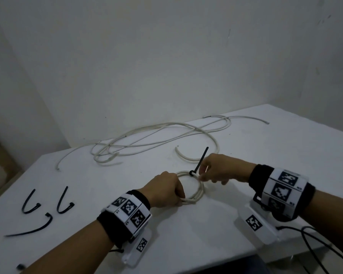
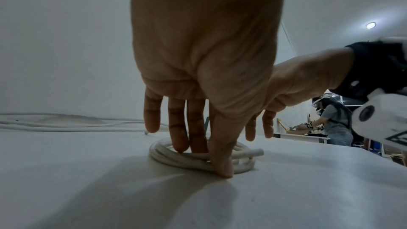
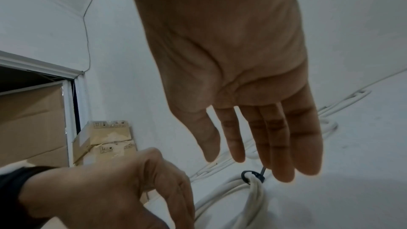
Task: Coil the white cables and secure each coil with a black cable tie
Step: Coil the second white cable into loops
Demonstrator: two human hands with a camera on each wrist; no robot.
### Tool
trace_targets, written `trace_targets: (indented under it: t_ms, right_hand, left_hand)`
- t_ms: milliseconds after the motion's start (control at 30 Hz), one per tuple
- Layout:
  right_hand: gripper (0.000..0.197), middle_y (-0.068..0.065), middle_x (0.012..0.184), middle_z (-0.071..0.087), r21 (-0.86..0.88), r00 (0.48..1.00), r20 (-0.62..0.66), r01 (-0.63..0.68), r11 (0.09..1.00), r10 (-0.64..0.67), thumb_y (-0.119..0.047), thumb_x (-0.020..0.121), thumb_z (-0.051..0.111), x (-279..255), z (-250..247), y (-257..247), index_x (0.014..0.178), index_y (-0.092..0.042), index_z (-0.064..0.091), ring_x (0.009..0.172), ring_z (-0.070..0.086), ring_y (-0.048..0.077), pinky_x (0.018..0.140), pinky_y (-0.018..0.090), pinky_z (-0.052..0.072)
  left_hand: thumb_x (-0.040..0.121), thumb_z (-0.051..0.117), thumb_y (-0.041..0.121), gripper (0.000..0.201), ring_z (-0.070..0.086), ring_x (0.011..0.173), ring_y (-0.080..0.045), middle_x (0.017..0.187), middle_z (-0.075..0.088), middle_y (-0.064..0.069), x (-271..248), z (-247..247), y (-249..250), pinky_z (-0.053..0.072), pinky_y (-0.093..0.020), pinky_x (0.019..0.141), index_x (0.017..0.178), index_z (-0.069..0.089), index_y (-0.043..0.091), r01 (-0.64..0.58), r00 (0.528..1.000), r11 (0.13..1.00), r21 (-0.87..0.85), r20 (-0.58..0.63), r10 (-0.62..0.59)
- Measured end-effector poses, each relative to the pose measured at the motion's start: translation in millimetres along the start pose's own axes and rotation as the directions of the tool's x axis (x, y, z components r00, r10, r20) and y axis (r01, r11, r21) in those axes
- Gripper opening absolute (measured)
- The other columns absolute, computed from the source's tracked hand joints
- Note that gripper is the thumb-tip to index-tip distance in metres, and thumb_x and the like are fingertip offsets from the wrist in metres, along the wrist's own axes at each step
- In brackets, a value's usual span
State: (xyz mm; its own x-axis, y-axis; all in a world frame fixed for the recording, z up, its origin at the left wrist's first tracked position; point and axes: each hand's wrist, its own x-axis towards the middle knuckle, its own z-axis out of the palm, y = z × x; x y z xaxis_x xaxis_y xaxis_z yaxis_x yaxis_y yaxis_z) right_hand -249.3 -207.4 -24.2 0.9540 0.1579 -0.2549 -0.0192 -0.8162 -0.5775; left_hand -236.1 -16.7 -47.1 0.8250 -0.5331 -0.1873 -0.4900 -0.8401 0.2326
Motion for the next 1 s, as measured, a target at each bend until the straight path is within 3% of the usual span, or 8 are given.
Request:
trace_targets:
  t_ms: [133,200,400,567,733,833,900,1000]
  right_hand:
    - [0.017,0.002,0.089,0.063,-0.017,1.0,0.004,-0.007,1.0,0.007,-0.025,0.089,0.061,4.3,-6.9,0.0,0.1,-0.012,0.065,0.074,0.059,0.013,0.059,0.024,0.051]
    - [0.017,0.005,0.09,0.065,-0.002,1.0,-0.027,-0.01,1.0,0.01,-0.019,0.089,0.058,6.3,-13.5,-0.3,0.102,-0.01,0.065,0.073,0.061,0.014,0.058,0.025,0.052]
    - [0.017,0.011,0.076,0.066,0.066,0.981,-0.169,-0.089,0.994,0.099,-0.008,0.09,0.05,34.2,-43.5,2.1,0.098,-0.001,0.063,0.06,0.06,0.02,0.048,0.023,0.046]
    - [0.018,0.017,0.07,0.061,0.078,0.964,-0.161,-0.204,0.976,0.214,-0.012,0.091,0.056,78.4,-58.7,7.2,0.097,0.004,0.056,0.053,0.058,0.025,0.048,0.029,0.051]
    - [0.03,0.005,0.066,0.045,-0.21,0.945,-0.202,-0.3,0.931,0.259,-0.027,0.09,0.061,110.2,-68.6,14.4,0.098,-0.004,0.043,0.052,0.043,0.016,0.048,0.023,0.039]
    - [0.021,0.005,0.078,0.054,-0.365,0.941,-0.123,-0.338,0.867,0.315,-0.025,0.09,0.06,126.7,-66.9,22.9,0.087,-0.007,0.049,0.065,0.056,0.02,0.044,0.019,0.035]
    - [0.028,0.006,0.083,0.058,-0.272,0.942,-0.156,-0.329,0.904,0.295,-0.014,0.087,0.061,137.9,-69.5,37.2,0.065,-0.013,0.044,0.076,0.058,0.024,0.05,0.019,0.039]
    - [0.031,0.003,0.067,0.048,-0.012,0.927,-0.205,-0.323,0.946,0.314,-0.007,0.085,0.06,143.9,-77.8,50.1,0.06,-0.015,0.043,0.059,0.047,0.016,0.056,0.023,0.041]
  left_hand:
    - [0.076,0.078,0.024,0.045,0.061,0.097,-0.015,0.112,0.068,-0.002,1.6,-2.9,-1.1,0.048,-0.022,0.08,0.119,0.067,0.018,-0.013,1.0,1.0,0.009,0.019,0.013]
    - [0.074,0.079,0.025,0.055,0.056,0.094,-0.011,0.114,0.064,0.0,2.6,-11.4,-3.8,0.043,-0.017,0.076,0.126,0.061,0.018,-0.037,0.999,0.999,-0.002,0.022,0.037]
    - [0.081,0.072,0.037,0.04,0.058,0.086,-0.009,0.097,0.062,0.007,20.5,-51.3,-18.6,0.044,-0.02,0.075,0.115,0.064,0.018,0.01,0.985,0.997,-0.07,-0.172,-0.022]
    - [0.086,0.065,0.04,0.035,0.059,0.088,-0.013,0.102,0.067,0.0,51.4,-69.6,-31.8,0.044,-0.023,0.074,0.112,0.064,0.016,0.069,0.969,0.997,-0.04,-0.234,-0.077]
    - [0.088,0.062,0.041,0.036,0.06,0.089,-0.013,0.103,0.067,0.001,77.9,-74.4,-44.4,0.046,-0.025,0.079,0.114,0.063,0.016,0.106,0.968,0.994,-0.006,-0.229,-0.105]
    - [0.087,0.063,0.042,0.036,0.061,0.087,-0.013,0.1,0.068,0.002,87.1,-74.6,-52.3,0.047,-0.026,0.078,0.113,0.063,0.016,0.116,0.966,0.993,-0.024,-0.229,-0.119]
    - [0.087,0.063,0.041,0.036,0.062,0.087,-0.012,0.099,0.067,0.002,90.4,-76.1,-56.9,0.047,-0.025,0.077,0.113,0.063,0.016,0.119,0.964,0.992,-0.044,-0.233,-0.126]
    - [0.087,0.063,0.041,0.035,0.062,0.083,-0.011,0.096,0.067,0.002,92.7,-80.9,-62.3,0.045,-0.022,0.071,0.111,0.063,0.016,0.117,0.959,0.991,-0.065,-0.253,-0.13]
